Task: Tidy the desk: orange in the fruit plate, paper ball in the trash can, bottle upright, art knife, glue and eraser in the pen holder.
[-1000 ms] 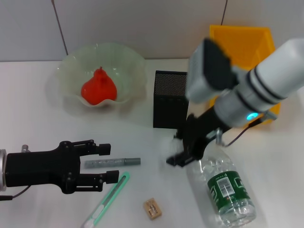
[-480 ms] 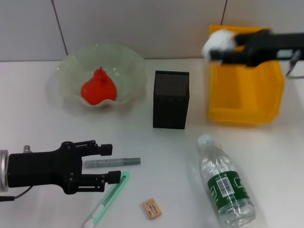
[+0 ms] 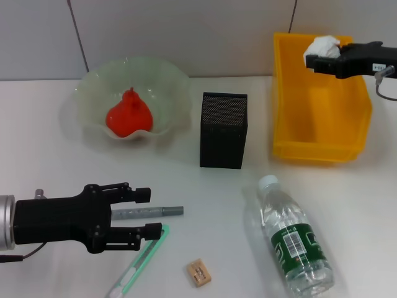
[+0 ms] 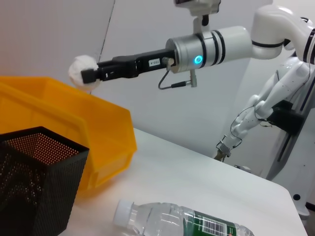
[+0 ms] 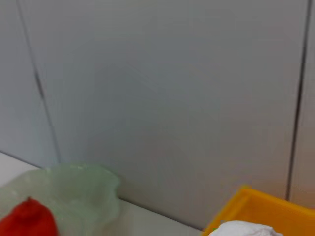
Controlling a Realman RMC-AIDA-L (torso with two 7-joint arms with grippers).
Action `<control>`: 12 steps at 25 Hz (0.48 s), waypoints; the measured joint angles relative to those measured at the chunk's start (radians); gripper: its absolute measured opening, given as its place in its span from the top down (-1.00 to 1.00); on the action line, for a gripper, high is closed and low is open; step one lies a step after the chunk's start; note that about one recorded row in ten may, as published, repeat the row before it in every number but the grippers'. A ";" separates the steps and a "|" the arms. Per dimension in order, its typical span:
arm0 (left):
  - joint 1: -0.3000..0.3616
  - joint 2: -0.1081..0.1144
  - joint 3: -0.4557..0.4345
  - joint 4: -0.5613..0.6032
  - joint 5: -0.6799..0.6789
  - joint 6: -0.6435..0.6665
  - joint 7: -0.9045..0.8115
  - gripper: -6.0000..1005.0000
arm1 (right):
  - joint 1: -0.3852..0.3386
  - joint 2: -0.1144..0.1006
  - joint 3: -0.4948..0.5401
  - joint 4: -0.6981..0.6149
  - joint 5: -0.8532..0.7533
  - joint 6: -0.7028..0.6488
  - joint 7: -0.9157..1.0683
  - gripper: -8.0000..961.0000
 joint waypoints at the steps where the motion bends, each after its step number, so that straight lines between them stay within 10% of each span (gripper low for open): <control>1: 0.000 0.000 0.000 0.000 0.000 0.000 0.000 -0.61 | 0.000 0.000 0.000 0.000 0.000 0.000 0.000 -0.28; 12: 0.002 -0.001 -0.012 0.000 -0.002 0.003 -0.006 -0.61 | 0.008 -0.002 0.001 -0.014 -0.015 0.036 0.003 -0.50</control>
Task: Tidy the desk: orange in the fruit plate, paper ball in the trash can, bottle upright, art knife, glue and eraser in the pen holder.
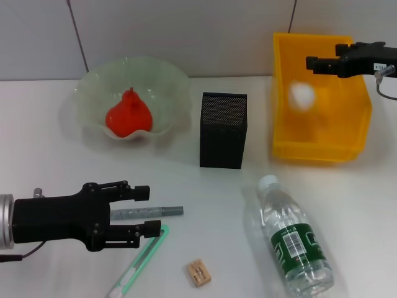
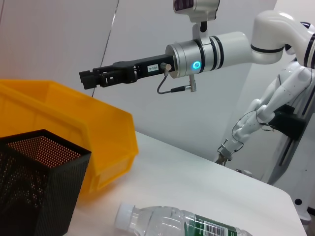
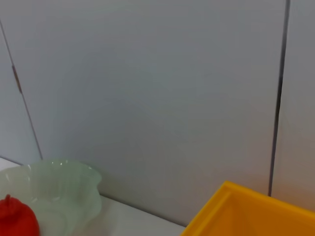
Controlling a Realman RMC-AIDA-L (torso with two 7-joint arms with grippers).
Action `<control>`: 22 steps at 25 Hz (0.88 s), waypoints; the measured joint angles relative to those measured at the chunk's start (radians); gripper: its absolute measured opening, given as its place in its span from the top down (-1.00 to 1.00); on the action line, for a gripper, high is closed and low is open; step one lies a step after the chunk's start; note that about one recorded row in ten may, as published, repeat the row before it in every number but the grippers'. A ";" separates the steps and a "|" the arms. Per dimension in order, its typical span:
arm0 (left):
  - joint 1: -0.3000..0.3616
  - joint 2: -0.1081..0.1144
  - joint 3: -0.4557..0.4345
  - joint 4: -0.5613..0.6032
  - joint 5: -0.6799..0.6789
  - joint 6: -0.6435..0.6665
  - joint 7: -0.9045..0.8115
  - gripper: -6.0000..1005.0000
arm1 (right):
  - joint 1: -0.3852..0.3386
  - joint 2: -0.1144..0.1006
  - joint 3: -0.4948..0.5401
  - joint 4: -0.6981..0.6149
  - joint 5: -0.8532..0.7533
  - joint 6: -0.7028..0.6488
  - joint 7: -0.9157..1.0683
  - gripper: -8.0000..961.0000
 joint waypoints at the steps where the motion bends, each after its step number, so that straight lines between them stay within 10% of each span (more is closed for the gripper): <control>1: 0.001 0.000 0.000 0.001 0.000 0.001 0.000 -0.61 | 0.000 0.000 0.000 0.000 0.000 0.000 0.000 -0.53; 12: -0.003 0.000 -0.005 0.006 0.000 0.004 -0.002 -0.61 | -0.057 0.003 0.010 0.035 0.237 -0.028 -0.078 -0.68; 16: -0.004 0.000 -0.012 0.006 0.000 0.005 -0.003 -0.61 | -0.161 -0.011 0.011 0.027 0.657 -0.233 -0.268 -0.68; 22: -0.007 0.000 -0.012 0.006 0.000 0.005 -0.003 -0.61 | -0.201 -0.059 0.009 -0.046 0.804 -0.526 -0.321 -0.68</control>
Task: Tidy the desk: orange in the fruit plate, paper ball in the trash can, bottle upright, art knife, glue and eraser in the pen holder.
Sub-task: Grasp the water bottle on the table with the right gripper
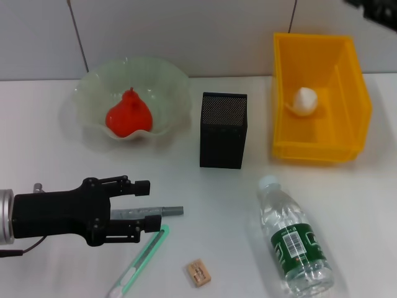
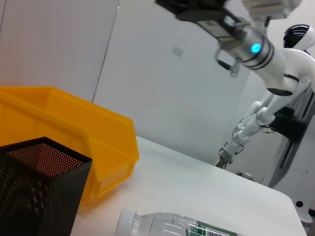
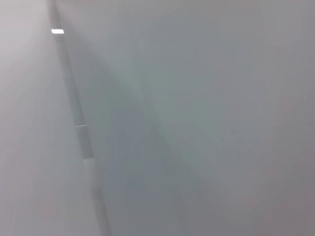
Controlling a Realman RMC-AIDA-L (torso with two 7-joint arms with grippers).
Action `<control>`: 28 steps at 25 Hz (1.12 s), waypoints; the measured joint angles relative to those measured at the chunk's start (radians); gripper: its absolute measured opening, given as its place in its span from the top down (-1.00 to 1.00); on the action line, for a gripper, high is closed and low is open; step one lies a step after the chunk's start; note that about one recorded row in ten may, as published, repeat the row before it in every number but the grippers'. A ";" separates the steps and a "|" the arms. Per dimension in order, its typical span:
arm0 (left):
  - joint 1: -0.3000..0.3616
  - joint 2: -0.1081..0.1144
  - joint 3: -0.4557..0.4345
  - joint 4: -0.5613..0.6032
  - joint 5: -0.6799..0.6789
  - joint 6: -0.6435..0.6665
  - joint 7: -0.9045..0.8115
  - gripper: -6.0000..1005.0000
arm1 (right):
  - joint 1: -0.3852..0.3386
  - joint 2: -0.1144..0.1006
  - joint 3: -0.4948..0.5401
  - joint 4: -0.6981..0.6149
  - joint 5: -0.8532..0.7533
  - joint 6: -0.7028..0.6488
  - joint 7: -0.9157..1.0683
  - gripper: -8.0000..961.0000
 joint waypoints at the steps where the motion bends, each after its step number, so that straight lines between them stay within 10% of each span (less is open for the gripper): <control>1: -0.001 0.000 0.000 0.000 0.000 0.000 0.000 -0.61 | 0.004 -0.027 -0.006 -0.019 -0.028 -0.101 0.010 -0.68; 8: -0.003 -0.001 0.000 -0.001 0.000 0.000 0.000 -0.61 | 0.117 -0.094 -0.011 0.030 -0.414 -0.273 0.284 -0.68; 15: -0.003 -0.004 0.000 -0.002 0.004 -0.001 0.008 -0.61 | 0.315 -0.111 -0.035 0.066 -0.794 -0.296 0.631 -0.68; 28: 0.000 -0.013 0.004 0.001 0.008 -0.008 0.012 -0.61 | 0.583 -0.051 -0.283 -0.058 -1.221 -0.156 0.992 -0.68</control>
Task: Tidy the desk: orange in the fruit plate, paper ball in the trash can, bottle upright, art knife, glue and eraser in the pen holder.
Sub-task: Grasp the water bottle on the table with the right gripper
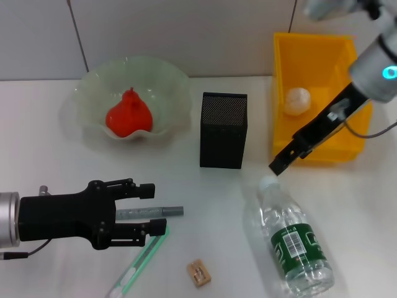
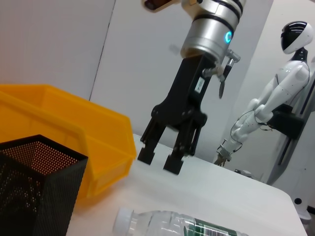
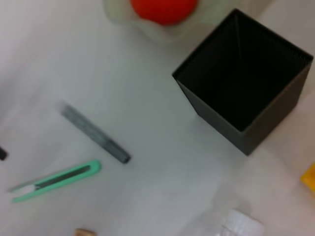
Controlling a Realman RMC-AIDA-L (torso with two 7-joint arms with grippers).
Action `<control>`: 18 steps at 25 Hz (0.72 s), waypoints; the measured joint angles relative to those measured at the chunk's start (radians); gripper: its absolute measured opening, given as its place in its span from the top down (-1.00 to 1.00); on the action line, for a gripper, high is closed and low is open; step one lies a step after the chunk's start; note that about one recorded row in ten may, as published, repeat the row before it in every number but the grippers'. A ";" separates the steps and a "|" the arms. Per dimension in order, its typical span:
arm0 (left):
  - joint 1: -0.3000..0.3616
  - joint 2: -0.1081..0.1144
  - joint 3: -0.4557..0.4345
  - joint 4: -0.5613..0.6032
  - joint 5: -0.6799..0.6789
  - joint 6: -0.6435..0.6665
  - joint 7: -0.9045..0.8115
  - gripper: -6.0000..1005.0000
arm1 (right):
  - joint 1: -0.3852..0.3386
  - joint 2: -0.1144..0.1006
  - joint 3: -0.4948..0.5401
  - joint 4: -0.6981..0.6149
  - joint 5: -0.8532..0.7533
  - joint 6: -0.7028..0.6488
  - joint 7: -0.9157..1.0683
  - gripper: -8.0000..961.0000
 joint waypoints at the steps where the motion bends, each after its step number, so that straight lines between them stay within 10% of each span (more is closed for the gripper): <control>1: 0.001 0.000 0.000 0.000 0.000 0.000 0.001 -0.61 | 0.011 0.007 -0.013 -0.015 -0.016 0.015 0.018 -0.68; 9: 0.008 -0.004 -0.004 -0.002 0.000 0.000 0.027 -0.61 | 0.040 0.067 -0.040 -0.098 -0.072 0.121 0.067 -0.68; 18: 0.014 -0.004 -0.004 -0.007 0.000 0.001 0.038 -0.61 | 0.023 0.084 -0.040 -0.135 -0.118 0.202 0.132 -0.67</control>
